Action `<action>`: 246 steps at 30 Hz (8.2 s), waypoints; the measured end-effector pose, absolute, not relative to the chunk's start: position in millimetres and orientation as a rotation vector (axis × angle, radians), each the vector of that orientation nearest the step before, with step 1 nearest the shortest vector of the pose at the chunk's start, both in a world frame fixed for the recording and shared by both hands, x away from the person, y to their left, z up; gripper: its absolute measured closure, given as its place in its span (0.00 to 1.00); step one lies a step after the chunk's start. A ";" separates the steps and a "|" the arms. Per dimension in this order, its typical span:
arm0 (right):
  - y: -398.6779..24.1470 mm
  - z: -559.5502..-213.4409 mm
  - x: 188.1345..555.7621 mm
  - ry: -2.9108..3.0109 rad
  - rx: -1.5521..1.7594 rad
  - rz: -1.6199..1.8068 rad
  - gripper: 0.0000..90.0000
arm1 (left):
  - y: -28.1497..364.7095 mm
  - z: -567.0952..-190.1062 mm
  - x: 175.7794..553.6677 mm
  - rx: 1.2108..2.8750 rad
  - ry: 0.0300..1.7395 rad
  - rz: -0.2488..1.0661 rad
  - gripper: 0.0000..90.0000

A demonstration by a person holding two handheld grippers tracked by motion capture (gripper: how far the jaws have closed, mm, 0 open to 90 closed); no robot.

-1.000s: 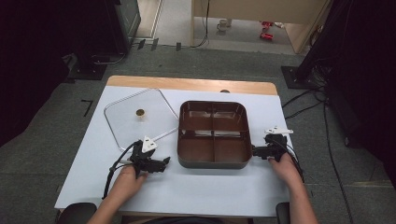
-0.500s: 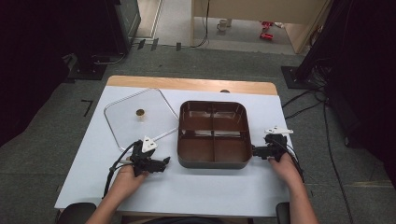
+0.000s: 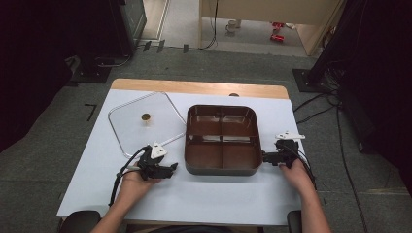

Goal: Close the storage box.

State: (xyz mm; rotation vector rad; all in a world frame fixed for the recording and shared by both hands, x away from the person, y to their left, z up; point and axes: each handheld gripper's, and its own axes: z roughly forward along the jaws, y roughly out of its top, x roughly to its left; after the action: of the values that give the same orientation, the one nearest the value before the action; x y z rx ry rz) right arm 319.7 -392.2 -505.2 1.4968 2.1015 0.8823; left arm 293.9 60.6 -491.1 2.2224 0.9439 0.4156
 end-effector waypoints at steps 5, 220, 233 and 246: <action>-392.2 -505.2 319.7 2.102 1.497 0.882 0.00 | 60.3 -487.3 296.1 2.240 0.974 0.357 0.37; -392.1 -505.4 319.5 2.101 1.496 0.884 0.00 | -88.9 -403.3 381.2 2.293 0.477 0.204 0.66; -392.2 -505.5 319.6 2.099 1.493 0.885 0.00 | -105.7 -417.9 387.2 2.316 0.480 0.188 0.66; -392.1 -505.4 319.4 2.101 1.494 0.882 0.00 | -102.7 -421.7 390.6 2.331 0.472 0.189 0.65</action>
State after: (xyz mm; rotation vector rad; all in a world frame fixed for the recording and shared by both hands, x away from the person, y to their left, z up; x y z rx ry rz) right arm 319.4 -392.1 -505.4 1.4943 2.1014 0.8823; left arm 390.6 -102.7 -421.7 2.3307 0.4720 0.1888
